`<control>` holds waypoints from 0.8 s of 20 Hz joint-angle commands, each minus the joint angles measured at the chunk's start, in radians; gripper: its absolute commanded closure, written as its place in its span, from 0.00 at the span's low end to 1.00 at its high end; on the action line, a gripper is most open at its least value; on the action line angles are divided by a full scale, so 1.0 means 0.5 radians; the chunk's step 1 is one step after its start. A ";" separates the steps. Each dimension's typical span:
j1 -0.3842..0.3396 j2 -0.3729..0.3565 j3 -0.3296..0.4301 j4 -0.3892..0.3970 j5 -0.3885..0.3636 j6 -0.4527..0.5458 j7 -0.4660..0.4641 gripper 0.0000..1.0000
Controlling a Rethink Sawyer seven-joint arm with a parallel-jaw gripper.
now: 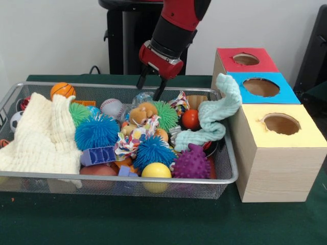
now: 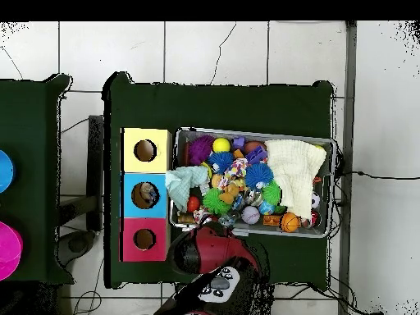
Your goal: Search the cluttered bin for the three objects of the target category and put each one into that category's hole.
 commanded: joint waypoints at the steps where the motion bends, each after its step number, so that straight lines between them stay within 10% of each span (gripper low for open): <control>1: -0.050 0.184 0.081 0.034 -0.010 -0.040 0.184 0.00; 16: -0.078 0.303 0.111 -0.031 -0.010 -0.085 0.161 0.00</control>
